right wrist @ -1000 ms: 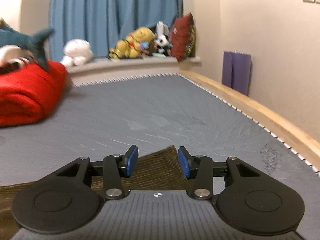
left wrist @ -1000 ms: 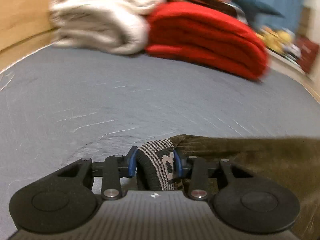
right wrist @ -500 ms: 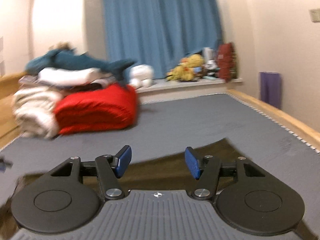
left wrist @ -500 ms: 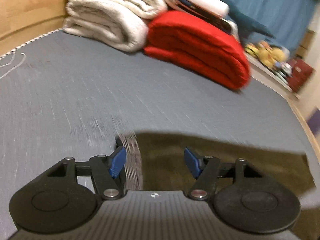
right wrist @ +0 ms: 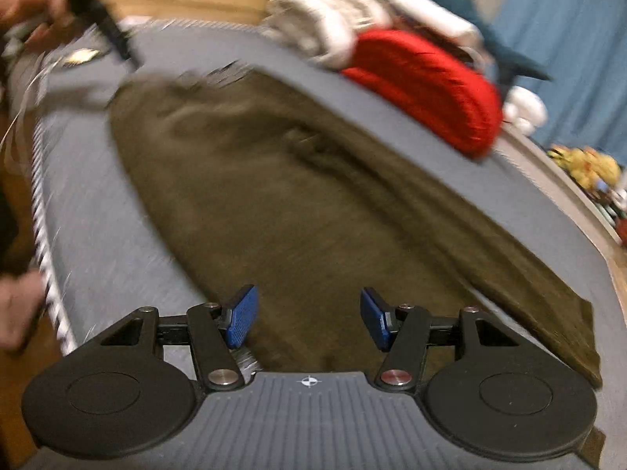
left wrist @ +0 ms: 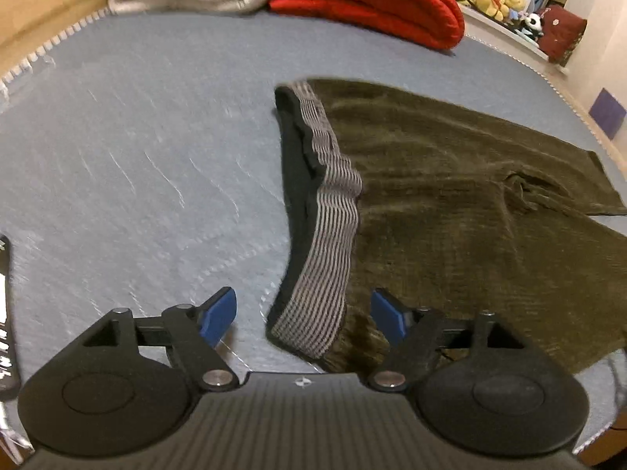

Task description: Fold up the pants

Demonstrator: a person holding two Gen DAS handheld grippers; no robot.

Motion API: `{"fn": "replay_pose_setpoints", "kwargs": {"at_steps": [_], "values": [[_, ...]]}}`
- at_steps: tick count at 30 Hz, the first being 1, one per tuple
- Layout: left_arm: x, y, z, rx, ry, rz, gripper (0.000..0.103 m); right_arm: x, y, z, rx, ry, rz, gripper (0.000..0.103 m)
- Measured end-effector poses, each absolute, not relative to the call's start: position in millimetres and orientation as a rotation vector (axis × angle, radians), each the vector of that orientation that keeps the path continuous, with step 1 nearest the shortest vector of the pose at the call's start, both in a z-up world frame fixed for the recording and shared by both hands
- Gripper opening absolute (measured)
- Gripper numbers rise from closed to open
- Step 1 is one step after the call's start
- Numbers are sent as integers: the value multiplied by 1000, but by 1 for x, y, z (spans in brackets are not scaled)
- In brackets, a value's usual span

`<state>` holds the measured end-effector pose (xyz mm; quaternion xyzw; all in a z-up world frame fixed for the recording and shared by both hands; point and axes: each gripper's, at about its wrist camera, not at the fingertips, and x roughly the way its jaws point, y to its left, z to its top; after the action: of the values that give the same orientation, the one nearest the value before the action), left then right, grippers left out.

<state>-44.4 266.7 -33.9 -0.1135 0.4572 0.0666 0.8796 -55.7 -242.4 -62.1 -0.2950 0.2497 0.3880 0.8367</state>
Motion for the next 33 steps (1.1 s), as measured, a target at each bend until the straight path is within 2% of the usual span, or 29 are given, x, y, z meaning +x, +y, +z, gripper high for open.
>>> {"fn": "replay_pose_setpoints", "kwargs": {"at_steps": [8,10,11,13,15,16,19,21,26,29,32,33], "values": [[-28,260,-59,-193,1004,69,80,-61,-226,-88,-728,583,895,59],[-25,252,-62,-141,1008,60,75,-59,-226,-87,-710,590,895,58],[-24,247,-62,-99,1009,58,73,-58,-225,-88,-706,590,901,55],[-24,239,-61,-37,1012,63,62,-60,-224,-90,-722,586,929,25],[-28,235,-58,21,1003,63,53,-65,-220,-92,-775,554,929,16],[-31,231,-55,59,993,53,49,-65,-218,-93,-790,542,934,12],[-40,224,-46,115,969,46,40,-69,-224,-85,-784,503,948,9],[-47,221,-36,128,950,52,38,-73,-232,-75,-765,463,962,8],[-76,227,-4,76,919,23,37,-85,-261,-50,-759,391,1016,8],[-79,230,-9,83,970,6,39,-87,-273,-48,-712,432,1066,8],[-68,218,-34,204,1092,40,53,-86,-271,-62,-729,507,1066,7],[-65,216,-36,222,1095,64,58,-84,-272,-66,-731,535,1049,11]]}}
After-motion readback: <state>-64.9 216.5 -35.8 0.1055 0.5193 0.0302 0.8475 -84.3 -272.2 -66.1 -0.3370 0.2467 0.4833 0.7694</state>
